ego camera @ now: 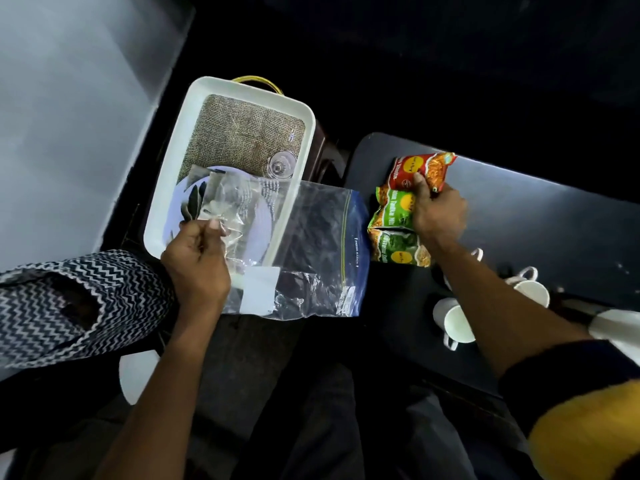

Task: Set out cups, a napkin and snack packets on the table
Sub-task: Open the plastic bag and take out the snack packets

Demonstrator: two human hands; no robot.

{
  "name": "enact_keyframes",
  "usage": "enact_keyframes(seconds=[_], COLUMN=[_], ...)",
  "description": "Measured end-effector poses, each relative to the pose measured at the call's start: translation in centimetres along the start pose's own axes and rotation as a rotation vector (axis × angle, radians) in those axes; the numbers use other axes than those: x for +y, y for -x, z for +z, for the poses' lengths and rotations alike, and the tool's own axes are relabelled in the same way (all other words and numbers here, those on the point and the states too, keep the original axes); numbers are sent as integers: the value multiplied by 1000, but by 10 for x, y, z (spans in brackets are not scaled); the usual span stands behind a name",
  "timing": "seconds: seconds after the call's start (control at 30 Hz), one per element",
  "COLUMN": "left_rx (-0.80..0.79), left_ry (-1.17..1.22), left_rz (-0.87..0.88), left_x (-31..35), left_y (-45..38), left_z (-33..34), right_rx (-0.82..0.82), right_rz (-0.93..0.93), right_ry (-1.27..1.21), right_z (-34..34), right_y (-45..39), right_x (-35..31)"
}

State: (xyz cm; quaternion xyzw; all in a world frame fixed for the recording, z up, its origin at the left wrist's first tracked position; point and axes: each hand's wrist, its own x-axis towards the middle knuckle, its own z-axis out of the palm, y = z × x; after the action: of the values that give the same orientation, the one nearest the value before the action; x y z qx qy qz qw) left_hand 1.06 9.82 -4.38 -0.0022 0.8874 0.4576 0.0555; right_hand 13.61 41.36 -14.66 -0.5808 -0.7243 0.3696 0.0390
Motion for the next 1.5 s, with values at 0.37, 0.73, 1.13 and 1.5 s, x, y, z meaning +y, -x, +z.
enact_keyframes(seconds=[0.37, 0.73, 1.13, 1.5], left_rx=[-63, -308, -789, -861], left_ry=[27, 117, 601, 384], left_rz=[-13, 55, 10, 82], left_x=[5, 76, 160, 196], left_y=[9, 18, 22, 42], left_z=[9, -1, -27, 17], right_rx=[-5, 105, -700, -748], right_rz=[53, -217, 94, -36], right_ry=[221, 219, -851, -345], right_z=[6, -17, -11, -139], right_y=[18, 58, 126, 109], right_x=[21, -18, -33, 3])
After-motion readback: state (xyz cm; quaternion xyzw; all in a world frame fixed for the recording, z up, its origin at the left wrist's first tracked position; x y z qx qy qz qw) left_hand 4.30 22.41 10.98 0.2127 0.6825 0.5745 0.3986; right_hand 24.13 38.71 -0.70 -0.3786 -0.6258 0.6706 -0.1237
